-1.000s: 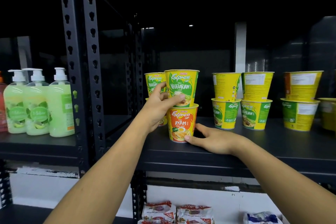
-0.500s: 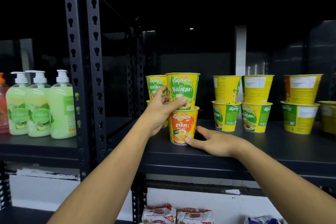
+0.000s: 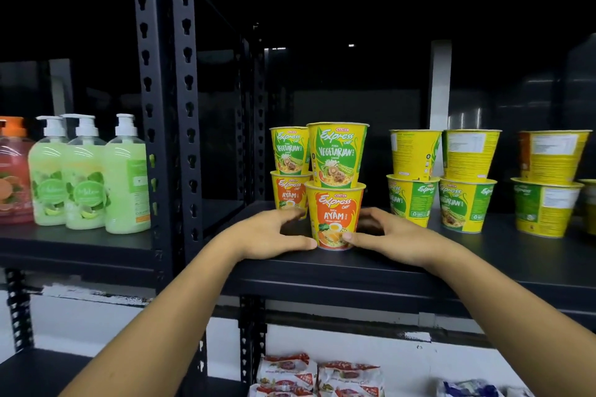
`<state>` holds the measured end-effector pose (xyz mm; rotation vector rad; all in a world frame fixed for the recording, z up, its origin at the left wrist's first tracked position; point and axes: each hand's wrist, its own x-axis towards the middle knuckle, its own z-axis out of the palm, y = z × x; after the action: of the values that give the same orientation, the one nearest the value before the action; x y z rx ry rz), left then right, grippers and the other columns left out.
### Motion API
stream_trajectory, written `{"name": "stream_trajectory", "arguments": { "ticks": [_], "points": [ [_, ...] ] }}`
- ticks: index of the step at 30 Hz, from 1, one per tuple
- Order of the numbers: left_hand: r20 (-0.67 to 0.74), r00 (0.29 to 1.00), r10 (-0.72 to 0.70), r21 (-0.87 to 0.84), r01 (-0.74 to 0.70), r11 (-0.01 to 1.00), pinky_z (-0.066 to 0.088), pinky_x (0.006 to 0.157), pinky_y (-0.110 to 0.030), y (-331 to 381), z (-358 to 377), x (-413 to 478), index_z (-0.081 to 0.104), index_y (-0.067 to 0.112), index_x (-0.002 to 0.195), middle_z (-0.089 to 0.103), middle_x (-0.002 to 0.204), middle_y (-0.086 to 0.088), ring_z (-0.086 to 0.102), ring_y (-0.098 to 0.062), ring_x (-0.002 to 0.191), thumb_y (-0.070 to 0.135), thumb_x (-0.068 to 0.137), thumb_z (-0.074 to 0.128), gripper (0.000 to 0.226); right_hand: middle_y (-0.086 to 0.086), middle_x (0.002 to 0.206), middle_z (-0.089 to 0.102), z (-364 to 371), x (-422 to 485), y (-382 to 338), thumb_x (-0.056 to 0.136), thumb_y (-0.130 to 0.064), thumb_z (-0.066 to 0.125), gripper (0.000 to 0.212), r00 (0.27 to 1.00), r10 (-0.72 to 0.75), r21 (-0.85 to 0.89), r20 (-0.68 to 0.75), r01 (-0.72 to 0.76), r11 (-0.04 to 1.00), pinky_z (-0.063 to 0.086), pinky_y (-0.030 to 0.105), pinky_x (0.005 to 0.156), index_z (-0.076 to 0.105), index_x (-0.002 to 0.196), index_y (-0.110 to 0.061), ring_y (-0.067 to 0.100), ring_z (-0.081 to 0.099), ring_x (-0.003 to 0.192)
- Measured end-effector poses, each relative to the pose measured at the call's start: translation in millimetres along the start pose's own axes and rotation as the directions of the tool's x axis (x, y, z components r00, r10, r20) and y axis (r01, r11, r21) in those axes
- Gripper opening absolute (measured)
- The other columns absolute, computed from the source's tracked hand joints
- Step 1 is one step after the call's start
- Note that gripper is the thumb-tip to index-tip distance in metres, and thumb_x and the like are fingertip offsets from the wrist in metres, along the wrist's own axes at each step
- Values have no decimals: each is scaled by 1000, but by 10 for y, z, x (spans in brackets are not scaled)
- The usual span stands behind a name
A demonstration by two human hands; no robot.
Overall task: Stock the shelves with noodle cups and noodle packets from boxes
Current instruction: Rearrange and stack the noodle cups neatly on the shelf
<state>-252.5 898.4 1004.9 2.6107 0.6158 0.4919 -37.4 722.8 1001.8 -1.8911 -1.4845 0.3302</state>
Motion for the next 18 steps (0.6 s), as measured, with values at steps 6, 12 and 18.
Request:
{"name": "stream_trajectory", "arguments": {
  "ticks": [6,12,18],
  "points": [
    [73,996,-50,98,43,994,34,111,-29,31,63,45,52,46,147,50,152,20,44,-8,139,75,87,60,67,-19,128,64,31,63,-92,52,-72,86,95,999,-19,164,-41,25,986,45,36,111,49,133,-39,1,60,118],
    [71,996,-62,84,56,995,39,108,-30,28,61,19,58,45,143,55,147,19,49,-9,133,75,88,59,63,-12,130,65,181,241,-196,54,-67,88,104,989,18,199,-147,12,980,48,36,104,44,143,-34,9,62,117],
    [36,993,-108,140,102,985,34,113,-32,19,49,30,50,29,152,43,160,8,41,-15,145,81,84,57,86,-6,129,65,46,448,-113,48,-62,90,107,984,82,183,-157,-53,982,47,46,110,48,141,-29,16,62,118]
  ]
}}
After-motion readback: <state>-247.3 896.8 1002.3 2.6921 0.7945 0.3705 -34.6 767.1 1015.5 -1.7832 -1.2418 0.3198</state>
